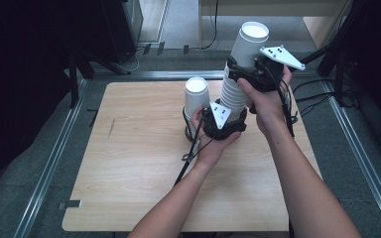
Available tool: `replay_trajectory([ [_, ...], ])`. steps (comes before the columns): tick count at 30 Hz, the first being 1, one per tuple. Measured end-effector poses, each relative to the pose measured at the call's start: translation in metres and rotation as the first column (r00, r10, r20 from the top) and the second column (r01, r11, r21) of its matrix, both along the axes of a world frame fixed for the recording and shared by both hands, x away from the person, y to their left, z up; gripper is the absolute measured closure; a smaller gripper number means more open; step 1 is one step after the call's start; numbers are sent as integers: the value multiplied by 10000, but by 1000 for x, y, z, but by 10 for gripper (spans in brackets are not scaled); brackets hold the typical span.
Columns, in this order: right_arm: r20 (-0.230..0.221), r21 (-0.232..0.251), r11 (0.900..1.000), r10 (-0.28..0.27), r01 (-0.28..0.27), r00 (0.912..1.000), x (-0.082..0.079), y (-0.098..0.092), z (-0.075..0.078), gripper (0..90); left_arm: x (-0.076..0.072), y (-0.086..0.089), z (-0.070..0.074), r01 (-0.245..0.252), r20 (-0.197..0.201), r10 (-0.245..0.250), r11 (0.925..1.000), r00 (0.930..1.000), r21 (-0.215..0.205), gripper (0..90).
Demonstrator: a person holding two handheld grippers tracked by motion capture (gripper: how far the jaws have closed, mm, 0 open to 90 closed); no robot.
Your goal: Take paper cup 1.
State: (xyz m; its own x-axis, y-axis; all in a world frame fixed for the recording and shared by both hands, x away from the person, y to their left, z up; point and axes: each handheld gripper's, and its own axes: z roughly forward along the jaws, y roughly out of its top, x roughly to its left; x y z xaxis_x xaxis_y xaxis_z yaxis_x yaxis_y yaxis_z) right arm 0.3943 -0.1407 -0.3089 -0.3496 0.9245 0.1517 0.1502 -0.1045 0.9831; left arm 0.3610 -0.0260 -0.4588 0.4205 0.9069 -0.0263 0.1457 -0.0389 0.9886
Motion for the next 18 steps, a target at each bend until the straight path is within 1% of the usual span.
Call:
replay_trajectory([
  [3,25,145,9999,16,-17,10000,0,-2,4,90,0,0,0,19,-6,-19,10000,10000,2,149],
  [4,45,77,10000,-14,14,10000,0,-1,4,91,0,0,0,23,-10,-23,10000,10000,-3,149],
  [6,165,-53,10000,13,-12,9999,-1,0,5,136,0,0,0,24,-6,-24,10000,10000,-14,149],
  [8,426,-317,9994,-120,134,9990,-3,1,7,146,0,0,0,27,-16,-27,10000,10000,-22,149],
  [9,502,-328,9993,-169,186,9986,-4,2,7,149,0,0,0,27,-20,-27,10000,10000,-23,149],
  [13,574,-70,9998,-194,199,9982,-4,1,11,150,0,1,0,44,-48,-44,10000,10000,-24,149],
  [18,716,26,9998,-178,176,9973,-6,0,15,152,0,1,0,80,-66,-81,10000,9999,-32,149],
])
